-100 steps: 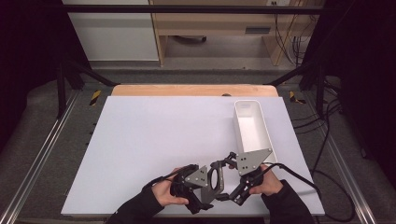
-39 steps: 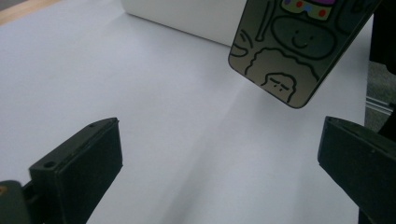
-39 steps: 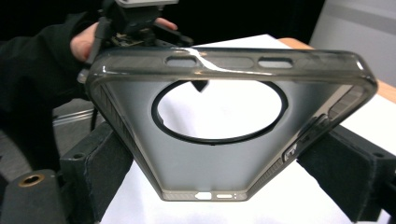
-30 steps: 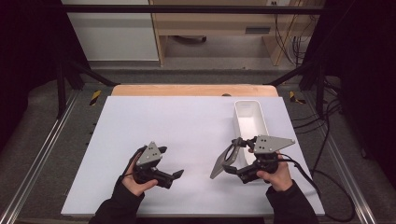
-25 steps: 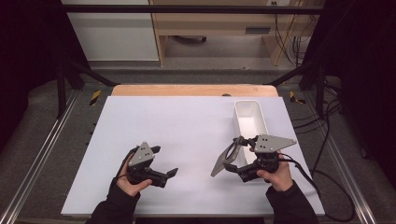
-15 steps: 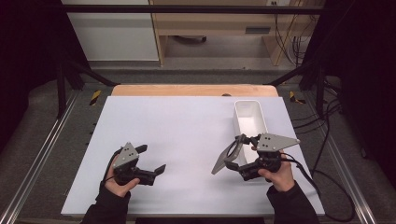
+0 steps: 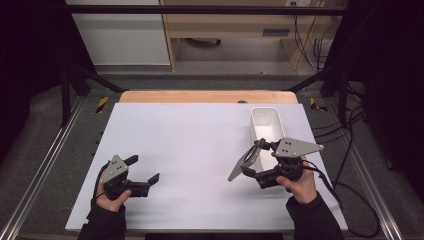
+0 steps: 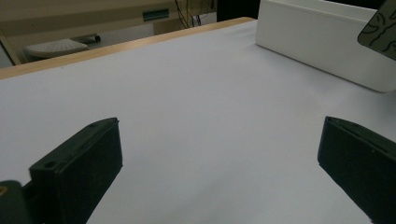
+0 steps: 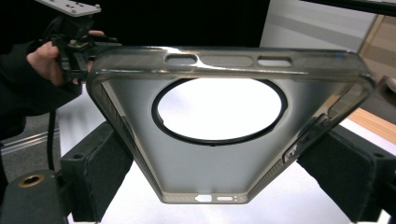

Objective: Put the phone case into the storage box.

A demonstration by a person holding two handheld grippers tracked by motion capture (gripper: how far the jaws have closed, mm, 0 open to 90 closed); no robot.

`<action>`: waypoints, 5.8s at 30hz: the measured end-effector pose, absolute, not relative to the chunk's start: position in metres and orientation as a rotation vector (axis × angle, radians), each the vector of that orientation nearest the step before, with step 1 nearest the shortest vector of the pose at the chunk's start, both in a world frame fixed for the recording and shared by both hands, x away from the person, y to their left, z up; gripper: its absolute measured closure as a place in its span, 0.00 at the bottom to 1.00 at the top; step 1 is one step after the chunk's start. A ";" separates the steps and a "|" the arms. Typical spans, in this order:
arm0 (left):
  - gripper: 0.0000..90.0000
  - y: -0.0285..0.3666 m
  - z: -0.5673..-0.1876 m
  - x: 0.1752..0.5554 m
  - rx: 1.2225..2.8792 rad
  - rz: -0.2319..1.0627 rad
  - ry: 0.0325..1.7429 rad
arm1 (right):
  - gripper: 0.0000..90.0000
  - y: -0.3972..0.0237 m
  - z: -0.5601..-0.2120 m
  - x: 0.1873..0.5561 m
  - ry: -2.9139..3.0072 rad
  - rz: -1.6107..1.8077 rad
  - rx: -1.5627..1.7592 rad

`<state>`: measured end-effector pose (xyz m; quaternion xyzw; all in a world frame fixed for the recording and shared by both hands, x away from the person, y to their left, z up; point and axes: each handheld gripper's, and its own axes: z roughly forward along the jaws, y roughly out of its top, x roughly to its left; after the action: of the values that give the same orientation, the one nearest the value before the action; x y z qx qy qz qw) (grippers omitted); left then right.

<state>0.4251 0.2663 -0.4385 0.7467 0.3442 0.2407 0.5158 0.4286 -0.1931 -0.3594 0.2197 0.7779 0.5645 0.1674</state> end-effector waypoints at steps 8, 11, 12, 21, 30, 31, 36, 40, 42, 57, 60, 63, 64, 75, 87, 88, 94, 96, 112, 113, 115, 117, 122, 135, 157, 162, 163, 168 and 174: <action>0.00 0.284 -0.447 0.425 1.759 0.625 0.882 | 0.13 -0.191 -0.336 0.429 2.197 1.583 0.651; 0.00 0.288 -0.449 0.426 1.746 0.631 0.902 | 0.13 -0.189 -0.328 0.429 2.191 1.565 0.654; 0.00 0.289 -0.450 0.426 1.746 0.630 0.903 | 0.13 -0.188 -0.324 0.430 2.187 1.555 0.658; 0.00 0.291 -0.451 0.425 1.746 0.636 0.884 | 0.13 -0.184 -0.301 0.437 2.172 1.517 0.689; 0.00 0.293 -0.452 0.426 1.745 0.645 0.878 | 0.13 -0.186 -0.285 0.448 2.140 1.479 0.733; 0.00 0.293 -0.452 0.426 1.746 0.647 0.879 | 0.13 -0.186 -0.283 0.450 2.135 1.472 0.739; 0.00 0.294 -0.453 0.426 1.748 0.648 0.879 | 0.13 -0.191 -0.275 0.457 2.106 1.454 0.779; 0.00 0.294 -0.454 0.427 1.751 0.646 0.879 | 0.13 -0.195 -0.269 0.463 2.080 1.435 0.818; 0.00 0.294 -0.454 0.426 1.753 0.645 0.877 | 0.13 -0.197 -0.266 0.465 2.068 1.424 0.834; 0.00 0.294 -0.456 0.427 1.766 0.645 0.875 | 0.13 -0.205 -0.260 0.488 1.989 1.353 0.954; 0.00 0.293 -0.456 0.428 1.769 0.645 0.873 | 0.13 -0.207 -0.260 0.493 1.966 1.340 0.982; 0.00 0.293 -0.456 0.428 1.773 0.644 0.872 | 0.13 -0.209 -0.260 0.498 1.949 1.321 1.002; 0.00 0.293 -0.456 0.428 1.772 0.643 0.872 | 0.13 -0.210 -0.261 0.501 1.943 1.314 1.006; 0.00 0.292 -0.457 0.429 1.780 0.641 0.865 | 0.13 -0.216 -0.268 0.522 1.885 1.254 1.084; 0.00 0.291 -0.458 0.429 1.790 0.641 0.861 | 0.13 -0.218 -0.278 0.543 1.849 1.202 1.157; 0.00 0.291 -0.458 0.429 1.791 0.640 0.860 | 0.13 -0.219 -0.279 0.544 1.847 1.195 1.165; 0.00 0.290 -0.458 0.430 1.798 0.640 0.856 | 0.13 -0.220 -0.289 0.555 1.826 1.161 1.216; 0.00 0.290 -0.458 0.430 1.798 0.640 0.856 | 0.13 -0.220 -0.292 0.558 1.825 1.150 1.236; 0.00 0.289 -0.459 0.430 1.806 0.637 0.850 | 0.13 -0.220 -0.313 0.580 1.799 1.066 1.363; 0.00 0.289 -0.459 0.430 1.807 0.638 0.851 | 0.13 -0.220 -0.314 0.581 1.800 1.064 1.370; 0.00 0.289 -0.459 0.430 1.808 0.637 0.850 | 0.13 -0.220 -0.317 0.584 1.801 1.061 1.384; 0.00 0.288 -0.460 0.430 1.810 0.638 0.848 | 0.13 -0.220 -0.320 0.586 1.797 1.051 1.401; 0.00 0.288 -0.460 0.430 1.814 0.638 0.847 | 0.13 -0.219 -0.327 0.592 1.789 1.024 1.427; 0.00 0.287 -0.461 0.431 1.819 0.634 0.842 | 0.13 -0.213 -0.347 0.610 1.776 0.966 1.494; 0.00 0.286 -0.461 0.431 1.828 0.634 0.834 | 0.12 -0.204 -0.370 0.628 1.766 0.907 1.577; 0.00 0.286 -0.461 0.431 1.830 0.634 0.832 | 0.12 -0.202 -0.375 0.631 1.770 0.893 1.586; 0.00 0.286 -0.462 0.431 1.830 0.634 0.832 | 0.12 -0.201 -0.375 0.631 1.772 0.894 1.593; 0.00 0.286 -0.462 0.431 1.830 0.634 0.832 | 0.12 -0.199 -0.378 0.632 1.776 0.886 1.590; 0.00 0.286 -0.462 0.432 1.831 0.633 0.832 | 0.12 -0.199 -0.381 0.634 1.774 0.880 1.601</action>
<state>0.4315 0.2857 -0.4617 0.7551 0.3431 0.2612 0.4939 0.6336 -0.1991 -0.3810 0.6011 0.6660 0.3303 0.2933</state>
